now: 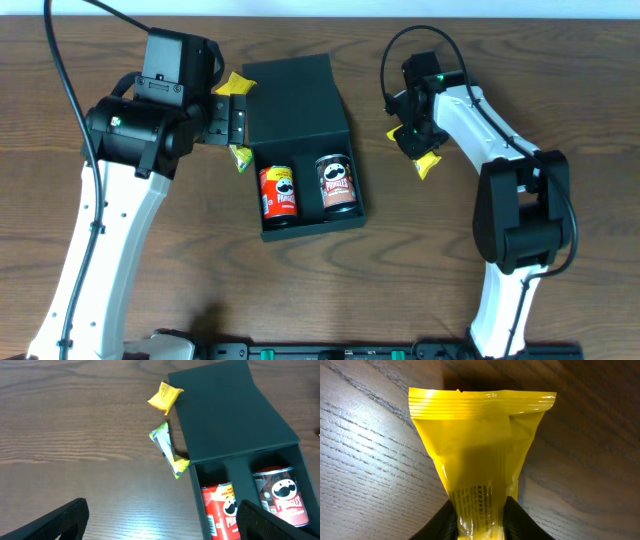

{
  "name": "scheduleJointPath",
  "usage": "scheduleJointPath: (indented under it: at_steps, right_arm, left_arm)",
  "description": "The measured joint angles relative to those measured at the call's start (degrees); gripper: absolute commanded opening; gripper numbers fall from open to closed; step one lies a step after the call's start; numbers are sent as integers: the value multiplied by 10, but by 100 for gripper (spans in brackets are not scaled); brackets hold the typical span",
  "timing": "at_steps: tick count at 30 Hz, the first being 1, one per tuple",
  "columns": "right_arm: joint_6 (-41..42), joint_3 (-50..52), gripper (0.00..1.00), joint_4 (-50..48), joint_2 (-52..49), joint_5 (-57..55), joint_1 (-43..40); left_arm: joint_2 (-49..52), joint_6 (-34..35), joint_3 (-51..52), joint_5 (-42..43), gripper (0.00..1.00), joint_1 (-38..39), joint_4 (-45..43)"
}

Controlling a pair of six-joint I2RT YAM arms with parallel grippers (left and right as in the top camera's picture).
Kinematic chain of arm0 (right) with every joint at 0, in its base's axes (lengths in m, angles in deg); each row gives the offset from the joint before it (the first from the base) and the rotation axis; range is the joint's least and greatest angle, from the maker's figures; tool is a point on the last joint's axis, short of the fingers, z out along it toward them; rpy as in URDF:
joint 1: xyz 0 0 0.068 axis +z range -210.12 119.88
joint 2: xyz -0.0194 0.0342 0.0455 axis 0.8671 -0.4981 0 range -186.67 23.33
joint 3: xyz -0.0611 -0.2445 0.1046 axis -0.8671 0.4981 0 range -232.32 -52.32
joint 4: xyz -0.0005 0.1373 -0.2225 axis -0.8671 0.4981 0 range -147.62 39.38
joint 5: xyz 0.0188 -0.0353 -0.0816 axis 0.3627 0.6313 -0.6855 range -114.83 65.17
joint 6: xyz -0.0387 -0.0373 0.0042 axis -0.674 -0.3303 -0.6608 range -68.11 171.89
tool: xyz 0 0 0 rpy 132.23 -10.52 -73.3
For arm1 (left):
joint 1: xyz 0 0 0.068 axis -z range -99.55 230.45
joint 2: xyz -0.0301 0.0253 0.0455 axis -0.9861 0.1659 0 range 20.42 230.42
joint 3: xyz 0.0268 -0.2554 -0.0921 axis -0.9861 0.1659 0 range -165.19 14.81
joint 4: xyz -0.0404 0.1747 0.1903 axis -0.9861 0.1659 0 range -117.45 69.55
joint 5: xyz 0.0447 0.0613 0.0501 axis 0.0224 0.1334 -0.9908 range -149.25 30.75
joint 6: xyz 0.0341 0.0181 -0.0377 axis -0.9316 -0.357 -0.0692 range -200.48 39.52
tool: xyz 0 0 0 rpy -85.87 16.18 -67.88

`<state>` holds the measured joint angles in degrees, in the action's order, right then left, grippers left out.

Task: Pack container
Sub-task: 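Grasp the yellow snack packet right of the box with the right gripper, then carry the yellow packet into the box between the cans and release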

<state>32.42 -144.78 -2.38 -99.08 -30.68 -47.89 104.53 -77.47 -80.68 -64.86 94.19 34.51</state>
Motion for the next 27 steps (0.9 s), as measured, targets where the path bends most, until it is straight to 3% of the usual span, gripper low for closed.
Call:
scheduleJointPath:
  at_steps: [12,20,27]
  right_arm:
    - [43,0,19,3,0,0,0]
    - [76,-1,19,7,0,24,0]
    - [110,-51,15,85,0,70,0]
  left_arm:
    - [0,15,0,0,95,0,1]
    - [0,15,0,0,95,0,0]
    - [0,15,0,0,95,0,0]
